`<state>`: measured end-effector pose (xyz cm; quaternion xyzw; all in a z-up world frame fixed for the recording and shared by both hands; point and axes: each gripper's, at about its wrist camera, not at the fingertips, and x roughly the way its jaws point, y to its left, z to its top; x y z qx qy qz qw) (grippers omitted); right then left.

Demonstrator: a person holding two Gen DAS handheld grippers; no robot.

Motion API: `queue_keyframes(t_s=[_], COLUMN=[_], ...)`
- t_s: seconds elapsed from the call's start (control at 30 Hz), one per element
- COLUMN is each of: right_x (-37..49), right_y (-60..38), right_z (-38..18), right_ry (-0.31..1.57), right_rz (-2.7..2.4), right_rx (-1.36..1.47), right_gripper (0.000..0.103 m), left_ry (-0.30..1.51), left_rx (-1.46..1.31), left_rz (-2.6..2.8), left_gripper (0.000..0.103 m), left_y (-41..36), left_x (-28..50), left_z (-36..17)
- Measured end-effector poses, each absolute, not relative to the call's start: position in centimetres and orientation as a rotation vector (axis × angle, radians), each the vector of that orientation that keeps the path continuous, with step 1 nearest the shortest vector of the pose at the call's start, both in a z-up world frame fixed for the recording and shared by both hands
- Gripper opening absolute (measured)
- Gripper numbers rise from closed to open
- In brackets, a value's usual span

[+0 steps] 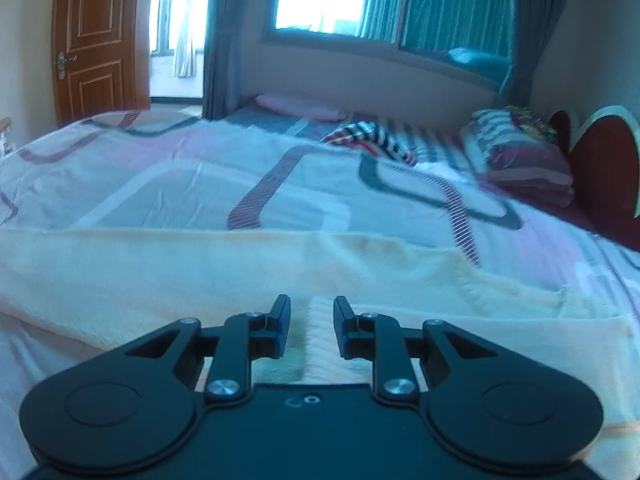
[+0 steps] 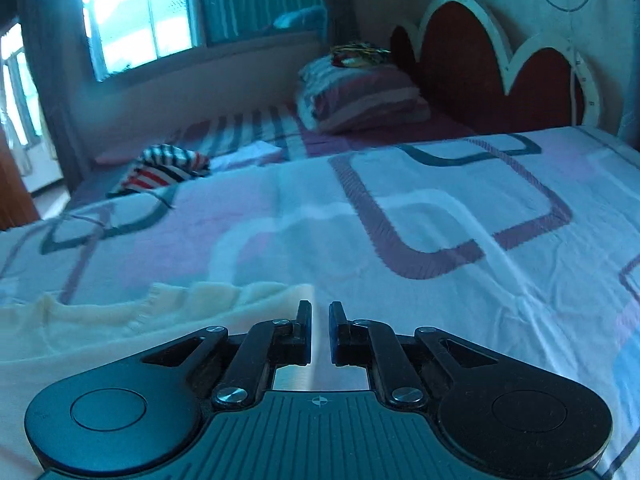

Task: Fold small clothes
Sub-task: 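Move the left gripper over to the other sleeve's cuff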

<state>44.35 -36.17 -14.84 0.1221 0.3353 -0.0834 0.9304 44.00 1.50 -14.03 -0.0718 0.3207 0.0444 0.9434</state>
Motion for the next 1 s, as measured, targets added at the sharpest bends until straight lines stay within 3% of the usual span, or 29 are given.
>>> queue_keyframes(t_s=[0.1, 0.23, 0.4, 0.6, 0.67, 0.77, 0.87, 0.93, 1.0], right_x=[44.6, 44.7, 44.1, 42.4, 42.1, 41.8, 41.5, 41.3, 41.0], right_y=[-34.2, -32.3, -32.3, -29.5, -28.3, -26.8, -25.7, -25.2, -24.4], right_z=[-14.9, -16.4, -16.0, -14.9, -15.2, -16.1, -16.3, -16.6, -17.1], right_ry=[0.714, 0.774, 0.784, 0.788, 0.806, 0.83, 0.833, 0.837, 0.827], right_rz=[-0.104, -0.09, -0.093, 0.001, 0.028, 0.046, 0.062, 0.071, 0.064], right_rx=[0.231, 0.185, 0.194, 0.184, 0.173, 0.128, 0.077, 0.058, 0.012], right_gripper=[0.013, 0.026, 0.028, 0.03, 0.033, 0.045, 0.055, 0.067, 0.07], left_ry=[0.692, 0.808, 0.839, 0.849, 0.847, 0.838, 0.832, 0.829, 0.828], left_rx=[-0.112, -0.088, -0.097, -0.085, -0.083, -0.082, -0.074, -0.078, -0.078], left_rz=[0.008, -0.03, -0.021, 0.0, 0.008, 0.035, 0.058, 0.08, 0.098], left_gripper=[0.022, 0.027, 0.028, 0.038, 0.046, 0.057, 0.059, 0.06, 0.061], left_y=[-0.2, -1.4, -1.2, -1.4, -1.4, -1.1, -0.6, -0.1, 0.4], left_x=[43.8, 44.5, 44.7, 44.0, 43.5, 42.8, 42.1, 41.6, 41.1], left_z=[-14.0, -15.7, -15.4, -14.7, -14.2, -13.5, -12.7, -12.2, -11.8])
